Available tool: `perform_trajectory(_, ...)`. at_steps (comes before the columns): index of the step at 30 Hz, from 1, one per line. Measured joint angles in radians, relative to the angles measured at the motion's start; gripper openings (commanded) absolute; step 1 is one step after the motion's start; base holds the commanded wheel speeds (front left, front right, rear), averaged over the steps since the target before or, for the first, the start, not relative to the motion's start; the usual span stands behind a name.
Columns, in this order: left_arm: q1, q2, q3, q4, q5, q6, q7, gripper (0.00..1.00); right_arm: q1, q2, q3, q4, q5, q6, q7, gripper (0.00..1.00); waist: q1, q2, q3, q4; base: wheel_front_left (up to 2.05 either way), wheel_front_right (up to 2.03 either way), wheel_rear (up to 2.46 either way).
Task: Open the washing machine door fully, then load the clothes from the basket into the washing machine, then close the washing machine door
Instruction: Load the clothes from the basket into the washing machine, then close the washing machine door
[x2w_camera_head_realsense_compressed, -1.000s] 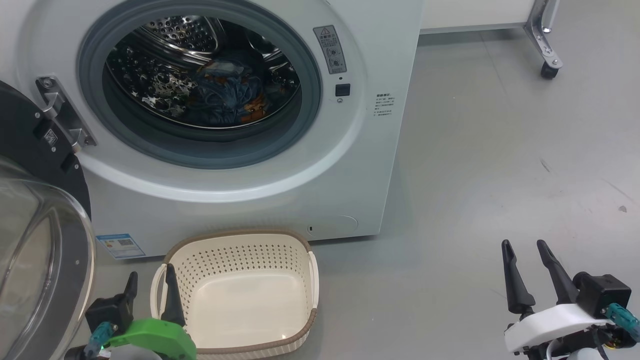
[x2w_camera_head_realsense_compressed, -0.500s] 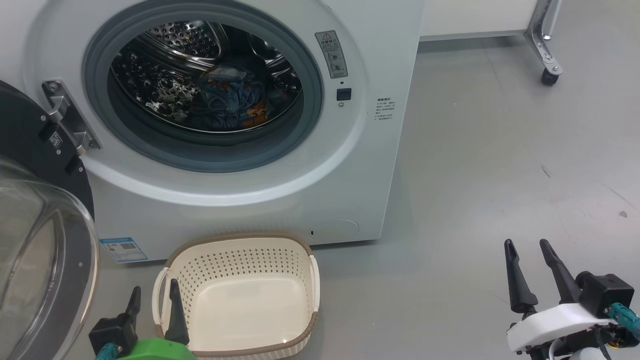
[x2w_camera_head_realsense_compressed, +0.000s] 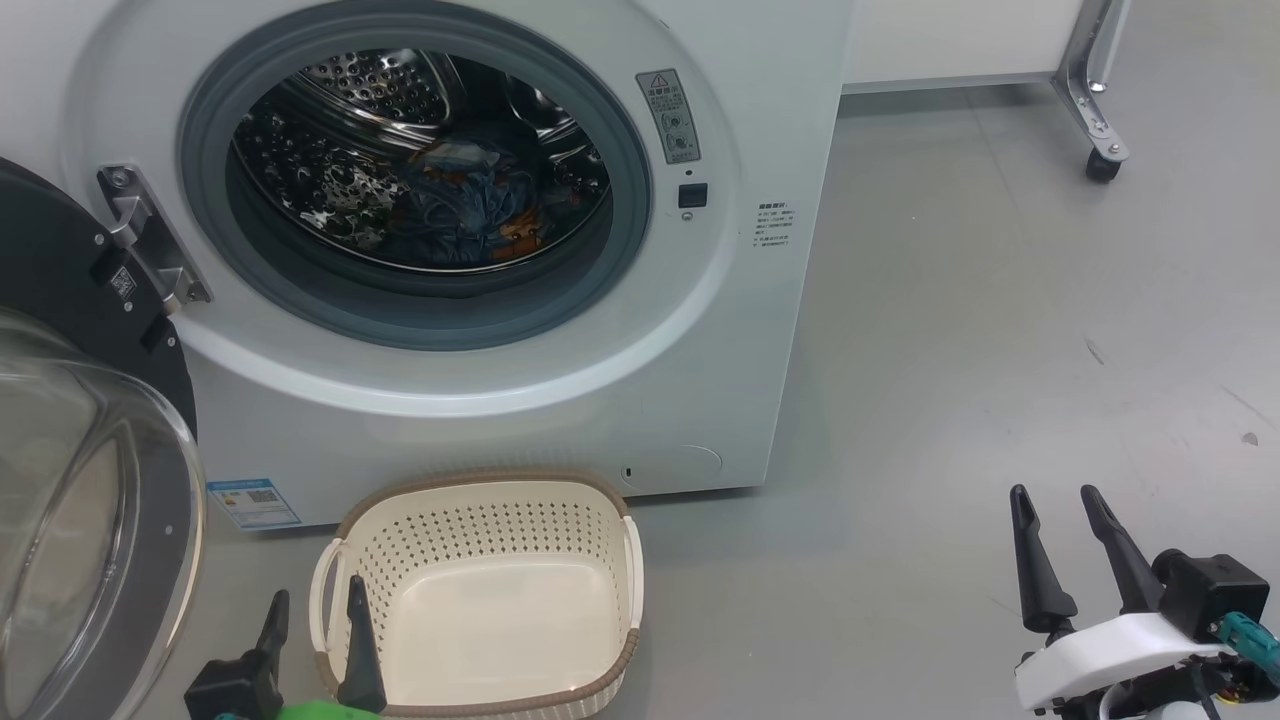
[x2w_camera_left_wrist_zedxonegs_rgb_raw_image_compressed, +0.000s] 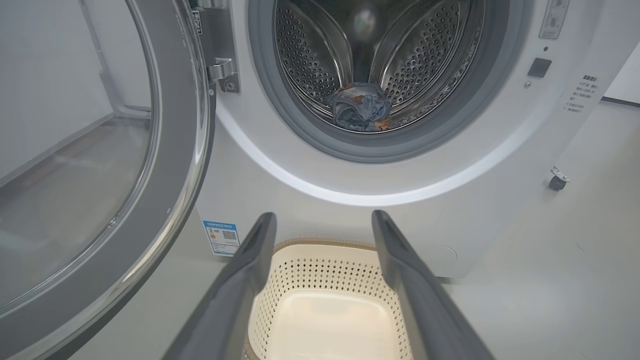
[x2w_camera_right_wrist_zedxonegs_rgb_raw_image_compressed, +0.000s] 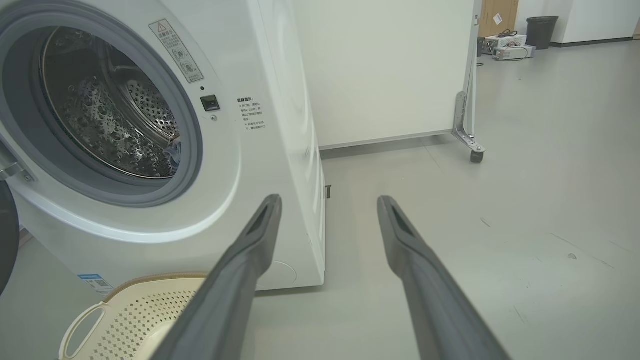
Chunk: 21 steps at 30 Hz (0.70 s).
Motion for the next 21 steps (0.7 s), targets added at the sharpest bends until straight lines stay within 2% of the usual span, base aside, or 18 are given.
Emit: perform_trajectory(21, 0.043, 0.001, -0.001, -0.053, 0.001, 0.009, 0.0, 1.0, 0.0, 0.002, -0.003, -0.008, 0.0, 0.0, 0.0, 1.0, 0.0, 0.0, 0.004, 0.003, 0.0, 0.0, 0.0)
